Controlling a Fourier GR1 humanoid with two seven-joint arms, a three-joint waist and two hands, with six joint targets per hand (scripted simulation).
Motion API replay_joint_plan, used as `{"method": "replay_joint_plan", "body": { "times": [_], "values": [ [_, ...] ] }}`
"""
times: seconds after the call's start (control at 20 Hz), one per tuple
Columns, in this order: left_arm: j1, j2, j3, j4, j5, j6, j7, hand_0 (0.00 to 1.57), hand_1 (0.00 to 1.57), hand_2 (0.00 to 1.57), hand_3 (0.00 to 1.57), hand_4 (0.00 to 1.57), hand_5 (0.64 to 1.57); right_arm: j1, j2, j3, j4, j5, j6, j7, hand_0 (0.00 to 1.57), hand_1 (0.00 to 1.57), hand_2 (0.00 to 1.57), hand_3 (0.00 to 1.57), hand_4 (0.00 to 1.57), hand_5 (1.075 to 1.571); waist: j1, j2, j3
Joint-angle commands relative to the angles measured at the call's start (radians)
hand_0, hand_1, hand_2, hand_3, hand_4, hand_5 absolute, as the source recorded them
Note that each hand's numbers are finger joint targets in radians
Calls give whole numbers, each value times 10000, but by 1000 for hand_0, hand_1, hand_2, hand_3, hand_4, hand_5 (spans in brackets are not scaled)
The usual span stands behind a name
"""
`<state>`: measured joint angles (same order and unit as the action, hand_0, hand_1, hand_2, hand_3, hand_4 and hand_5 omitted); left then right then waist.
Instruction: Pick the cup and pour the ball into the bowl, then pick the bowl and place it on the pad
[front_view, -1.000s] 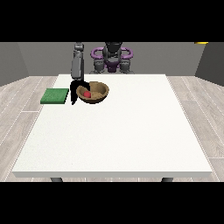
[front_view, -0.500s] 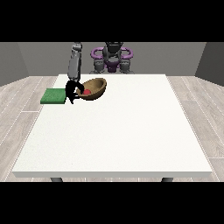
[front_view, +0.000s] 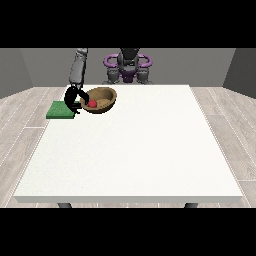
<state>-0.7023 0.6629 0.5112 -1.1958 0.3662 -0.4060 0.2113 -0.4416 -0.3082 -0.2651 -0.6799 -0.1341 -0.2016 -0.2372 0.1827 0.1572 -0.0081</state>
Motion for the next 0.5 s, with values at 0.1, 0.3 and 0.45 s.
{"method": "replay_joint_plan", "body": {
  "times": [0.1,0.3,0.45],
  "values": [
    [737,114,275,899,-207,-207,-735,0,0,0,0,1199,1538,-670,-1823,446,-147,608,251,2838,1571,1571,1571,973,1056,1556,-848,-385,61],
    [954,447,355,1228,-591,-11,-1105,0,0,0,0,1201,1544,-1130,-2849,708,-468,881,1003,3921,1571,1571,1571,712,1056,1566,-1314,-644,69],
    [1149,643,495,1589,-573,37,-1118,0,0,0,0,1201,1545,-1263,-2862,383,-675,492,1229,4303,1571,1571,1571,674,1081,1566,-1661,-904,75]
  ]
}}
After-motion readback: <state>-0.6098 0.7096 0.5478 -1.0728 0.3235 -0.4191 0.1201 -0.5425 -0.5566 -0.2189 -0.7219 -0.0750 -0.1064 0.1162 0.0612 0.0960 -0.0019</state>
